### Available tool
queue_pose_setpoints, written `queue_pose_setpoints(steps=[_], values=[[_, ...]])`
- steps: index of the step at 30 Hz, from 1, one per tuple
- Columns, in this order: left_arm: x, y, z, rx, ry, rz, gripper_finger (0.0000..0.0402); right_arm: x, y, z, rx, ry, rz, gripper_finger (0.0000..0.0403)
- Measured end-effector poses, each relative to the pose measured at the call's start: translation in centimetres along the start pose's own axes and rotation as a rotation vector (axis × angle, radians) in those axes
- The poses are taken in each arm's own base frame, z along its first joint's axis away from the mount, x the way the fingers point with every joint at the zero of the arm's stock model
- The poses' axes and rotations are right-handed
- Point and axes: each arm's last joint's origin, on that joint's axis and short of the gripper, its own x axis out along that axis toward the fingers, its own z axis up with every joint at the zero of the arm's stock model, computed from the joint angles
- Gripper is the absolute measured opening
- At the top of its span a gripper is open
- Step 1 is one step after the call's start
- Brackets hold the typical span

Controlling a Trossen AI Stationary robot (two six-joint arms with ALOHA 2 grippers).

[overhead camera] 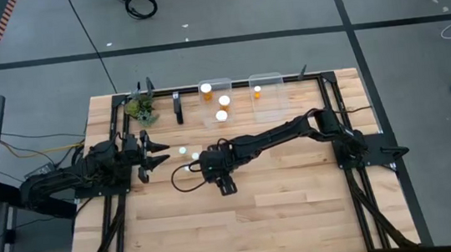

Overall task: Pick and place medicine bottles into bin by pill shape (circle, oval)
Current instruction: Put the large orange pill bottle into the left transparent bin

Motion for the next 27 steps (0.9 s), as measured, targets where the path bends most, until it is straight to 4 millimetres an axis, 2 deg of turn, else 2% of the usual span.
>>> queue_pose_setpoints(steps=[4, 12, 20, 27], values=[[0.0, 0.0, 0.0, 0.0, 0.0, 0.0, 0.0172, -0.4, -0.5, 0.1, 0.023, 0.018, -0.002, 0.0223], [0.0, 0.0, 0.0, 0.0, 0.0, 0.0, 0.0172, -2.4, -2.4, 1.3, 0.044, 0.012, -0.021, 0.0223], [0.0, 0.0, 0.0, 0.0, 0.0, 0.0, 0.0172, -4.7, -5.3, 2.1, 0.039, 0.024, -0.084, 0.0224], [0.0, 0.0, 0.0, 0.0, 0.0, 0.0, 0.0172, -6.5, -8.7, 2.4, 0.029, 0.002, -0.137, 0.0224]])
